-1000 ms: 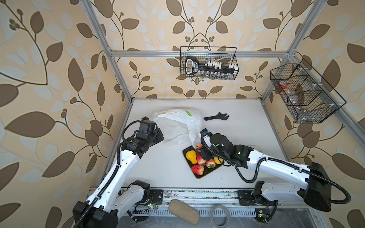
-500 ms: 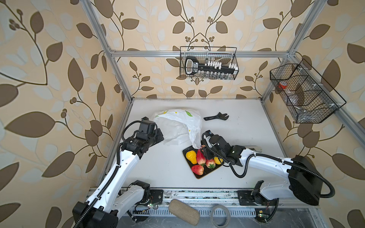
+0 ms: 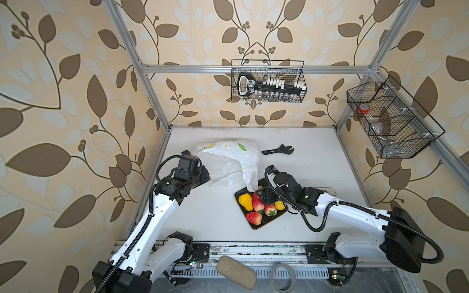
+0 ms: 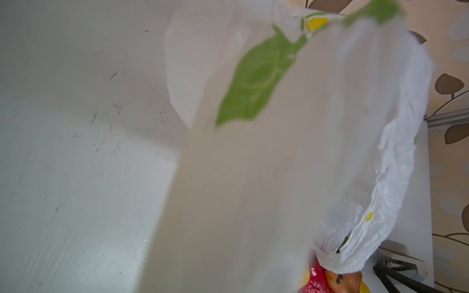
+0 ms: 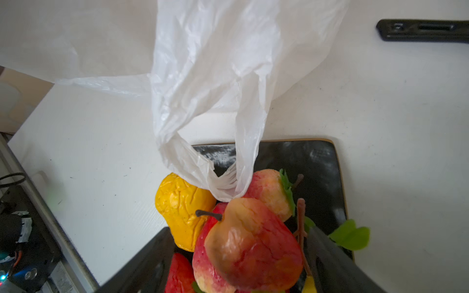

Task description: Take the fake fruits out of the plastic bag

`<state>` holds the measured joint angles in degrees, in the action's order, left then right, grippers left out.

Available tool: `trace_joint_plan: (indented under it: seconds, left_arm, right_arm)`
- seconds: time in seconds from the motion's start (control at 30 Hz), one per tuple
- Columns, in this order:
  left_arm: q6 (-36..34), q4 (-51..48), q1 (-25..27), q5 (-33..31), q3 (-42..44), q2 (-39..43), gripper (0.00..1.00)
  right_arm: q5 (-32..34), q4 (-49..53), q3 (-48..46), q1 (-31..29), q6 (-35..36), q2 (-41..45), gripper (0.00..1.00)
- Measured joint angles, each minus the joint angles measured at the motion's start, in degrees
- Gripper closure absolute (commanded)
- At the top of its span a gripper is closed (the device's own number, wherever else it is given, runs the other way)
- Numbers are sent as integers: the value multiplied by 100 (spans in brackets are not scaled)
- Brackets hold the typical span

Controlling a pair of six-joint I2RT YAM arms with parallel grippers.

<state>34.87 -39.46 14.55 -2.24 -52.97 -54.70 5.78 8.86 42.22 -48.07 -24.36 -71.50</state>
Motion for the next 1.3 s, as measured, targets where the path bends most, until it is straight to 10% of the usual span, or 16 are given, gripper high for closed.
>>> trace_joint_plan:
  seconds: [0.27,0.87,1.1,1.3]
  left_arm:
    - [-17,-138,0,-96,-120,57,2]
    - [-627,-592,-382,-2557,-699,890,1]
    - [-688,50,-1810,-2911,61,955,1]
    - [-1040,1189,-1987,-2638,1390,295,1]
  right_arm:
    - [-42,254,15,566,17,492,14]
    - [-13,-868,-225,5198,-116,658,11]
    - [35,-1537,-809,5965,-111,402,18]
    - [-33,-3163,-1888,5869,382,400,16]
